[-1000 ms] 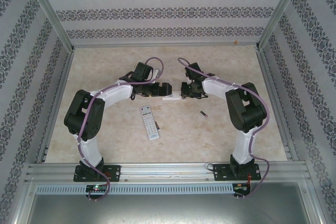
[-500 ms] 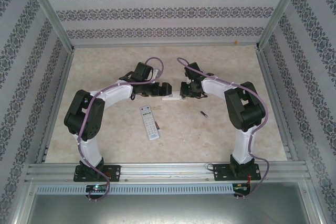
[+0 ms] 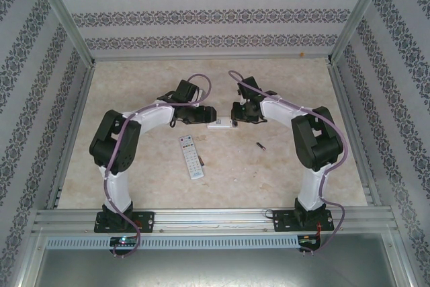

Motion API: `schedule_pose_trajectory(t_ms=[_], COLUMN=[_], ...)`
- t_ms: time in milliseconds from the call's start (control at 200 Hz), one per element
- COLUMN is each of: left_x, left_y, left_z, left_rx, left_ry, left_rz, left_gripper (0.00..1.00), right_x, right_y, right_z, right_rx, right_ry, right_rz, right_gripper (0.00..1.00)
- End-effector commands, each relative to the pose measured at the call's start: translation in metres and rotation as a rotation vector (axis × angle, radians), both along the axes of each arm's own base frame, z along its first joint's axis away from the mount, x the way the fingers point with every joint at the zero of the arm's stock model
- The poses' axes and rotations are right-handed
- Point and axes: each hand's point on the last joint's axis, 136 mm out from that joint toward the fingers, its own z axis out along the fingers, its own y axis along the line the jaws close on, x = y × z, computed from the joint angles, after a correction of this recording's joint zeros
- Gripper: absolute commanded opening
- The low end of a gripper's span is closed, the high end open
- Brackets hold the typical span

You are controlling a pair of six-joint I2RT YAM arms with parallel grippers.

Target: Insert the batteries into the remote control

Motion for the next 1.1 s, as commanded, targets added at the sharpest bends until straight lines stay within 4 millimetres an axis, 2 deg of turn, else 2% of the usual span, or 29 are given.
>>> schedule_pose_trajectory(t_ms=[0,245,599,1094], left_x=[0.006,0.009,-0.002,-0.008], left_y=[0.004,0.003,0.001,0.003], left_z=[-0.006,-0.018,-0.028,-0.031], left_rx=[0.02,0.035,0.007,-0.013], left_ry=[0.03,0.055,0.093,0.102], left_rz=[0.007,0.004,0.007,0.04], left_gripper=[0.69,0.63,0.54,0.53], right_x=[0.007,0.006,-0.01,-0.06], right_y=[-0.001,0.001,0.001,-0.021], right_z=[0.006,-0.011,-0.028,-0.064], right_rx=[0.002,-0.009,-0.053,-0.152], right_ry=[-0.008,0.025,0.074,0.191], right_rz=[0.005,0.014,0.03,-0.061], right_gripper=[0.24,0.18,0.16,0.15])
